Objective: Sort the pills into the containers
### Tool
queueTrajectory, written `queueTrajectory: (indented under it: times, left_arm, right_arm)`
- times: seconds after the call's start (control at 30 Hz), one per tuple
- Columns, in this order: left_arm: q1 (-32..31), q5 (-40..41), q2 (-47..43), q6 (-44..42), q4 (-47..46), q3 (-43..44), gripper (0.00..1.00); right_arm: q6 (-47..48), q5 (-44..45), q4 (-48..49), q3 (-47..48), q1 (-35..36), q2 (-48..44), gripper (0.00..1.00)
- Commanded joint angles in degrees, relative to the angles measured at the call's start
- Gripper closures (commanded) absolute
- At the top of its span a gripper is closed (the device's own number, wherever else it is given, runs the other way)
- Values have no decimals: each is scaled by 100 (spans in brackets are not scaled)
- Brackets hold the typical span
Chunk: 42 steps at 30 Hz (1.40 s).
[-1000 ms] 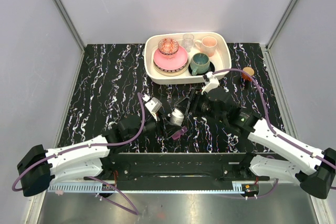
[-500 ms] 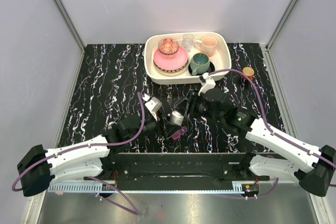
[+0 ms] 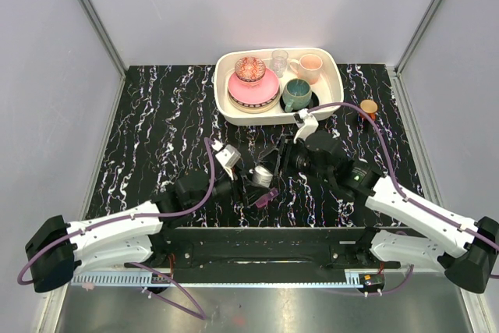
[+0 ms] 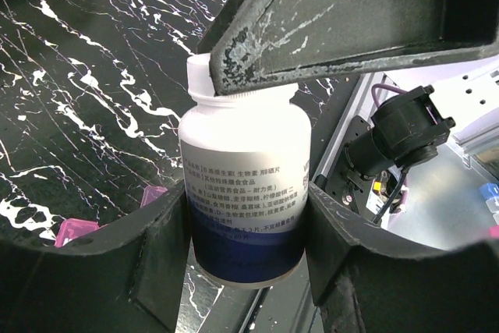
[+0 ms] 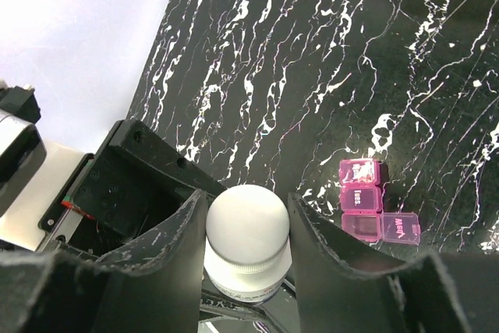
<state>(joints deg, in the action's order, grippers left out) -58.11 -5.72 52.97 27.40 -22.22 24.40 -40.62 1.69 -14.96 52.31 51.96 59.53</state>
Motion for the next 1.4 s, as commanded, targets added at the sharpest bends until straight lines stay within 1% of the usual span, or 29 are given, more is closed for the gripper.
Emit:
queueTrajectory:
  times: [0.0, 0.2, 0.23, 0.33, 0.53, 0.67, 0.77, 0.8, 0.83, 0.87, 0.93, 0.97, 1.0, 1.03, 1.07, 1.1, 1.13, 1.17, 1.2, 1.27, 1.37]
  left_arm:
    - [-25, -456, -261, 55, -775, -14, 100]
    - [-25, -1579, -454, 292, -1574, -523, 100]
    - [-25, -1651, -541, 327, -1810, -585, 100]
    - [-25, -1924, -717, 415, -2084, -770, 100]
    - [-25, -2618, -893, 477, -2453, -797, 100]
    - [-25, -3022, -946, 521, -2542, -709, 100]
    - [-25, -3278, -1008, 556, -2577, -639, 100]
    - [-25, -3322, -1025, 530, -2507, -604, 100]
    - [-25, -3313, -1095, 504, -2428, -595, 100]
    - [-25, -3270, -1122, 416, -2323, -551, 100]
    - [-25, -3024, -1271, 276, -1832, -507, 100]
    - [-25, -2753, -1324, 101, -1595, -420, 100]
    - [-25, -2551, -1403, 12, -1036, -358, 100]
    - [-25, -2340, -1447, -58, -761, -305, 100]
    - [-25, -1781, -1491, -181, -488, -183, 100]
    - [-25, -1549, -1526, -217, -42, -129, 100]
    - [-25, -1381, -1527, -278, 128, -77, 100]
    - [-25, -1058, -1509, -366, 278, 46, 100]
    - [-25, -907, -1448, -393, 540, 117, 100]
    - [-34, -591, -1351, -480, 735, 301, 100]
    - [-34, -326, -1105, -551, 965, 512, 100]
  right_arm:
    - [668, -1116, 370, -98, 59, -257, 100]
    - [968, -2136, 977, -485, 59, -617, 100]
    - [994, -2225, 1021, -555, 59, -653, 100]
    - [986, -2603, 1276, -696, 59, -793, 100]
    - [916, -3438, 1987, -924, 59, -978, 100]
    - [907, -4069, 2260, -978, 68, -1083, 100]
    - [915, -4369, 2401, -1004, 59, -1162, 100]
    - [933, -4379, 2384, -1004, 59, -1171, 93]
    - [985, -4345, 2332, -987, 59, -1180, 79]
    - [977, -4109, 2270, -978, 59, -1250, 59]
    - [960, -3687, 2016, -890, 59, -1312, 31]
    - [951, -3206, 1936, -846, 68, -1382, 29]
    - [925, -2880, 1849, -759, 59, -1417, 27]
    - [811, -2563, 1639, -706, 59, -1444, 25]
    - [767, -1942, 1532, -635, 59, -1444, 24]
    - [714, -1649, 1279, -461, 59, -1435, 24]
    - [574, -1324, 885, -355, 59, -1392, 23]
    - [538, -790, 689, -258, 59, -1313, 23]
    - [494, -550, 400, -65, 59, -1277, 21]
    - [345, 38, 161, 103, 59, -1120, 18]
    - [222, 348, -24, 323, 68, -891, 15]
